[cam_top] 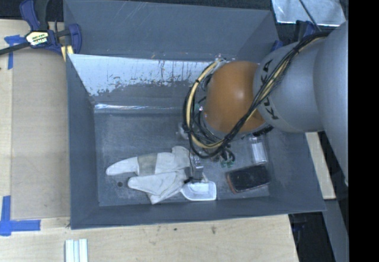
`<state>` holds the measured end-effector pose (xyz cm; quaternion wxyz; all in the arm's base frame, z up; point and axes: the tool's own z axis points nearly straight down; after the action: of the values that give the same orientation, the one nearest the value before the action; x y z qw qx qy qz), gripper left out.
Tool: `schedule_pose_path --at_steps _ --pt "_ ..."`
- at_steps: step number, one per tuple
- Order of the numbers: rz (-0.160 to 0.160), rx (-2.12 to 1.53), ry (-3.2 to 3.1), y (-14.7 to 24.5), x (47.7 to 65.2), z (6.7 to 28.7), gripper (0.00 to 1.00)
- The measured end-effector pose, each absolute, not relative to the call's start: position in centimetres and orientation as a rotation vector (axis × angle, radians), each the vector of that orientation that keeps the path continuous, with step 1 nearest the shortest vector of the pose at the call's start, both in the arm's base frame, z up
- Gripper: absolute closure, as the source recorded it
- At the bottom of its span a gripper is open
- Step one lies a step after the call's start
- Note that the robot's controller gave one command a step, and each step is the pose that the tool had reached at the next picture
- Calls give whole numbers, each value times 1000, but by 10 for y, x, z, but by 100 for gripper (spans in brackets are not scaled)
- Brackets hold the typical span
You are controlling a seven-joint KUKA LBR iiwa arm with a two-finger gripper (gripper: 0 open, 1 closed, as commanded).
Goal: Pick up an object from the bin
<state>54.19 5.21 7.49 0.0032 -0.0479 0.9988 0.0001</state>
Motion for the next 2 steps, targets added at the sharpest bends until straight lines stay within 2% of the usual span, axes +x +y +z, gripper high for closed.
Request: schedule_pose_path --at_steps 1,2 --pt "2 -154 3129 53 540 67 0" --pt "1 -733 3032 54 509 78 100"
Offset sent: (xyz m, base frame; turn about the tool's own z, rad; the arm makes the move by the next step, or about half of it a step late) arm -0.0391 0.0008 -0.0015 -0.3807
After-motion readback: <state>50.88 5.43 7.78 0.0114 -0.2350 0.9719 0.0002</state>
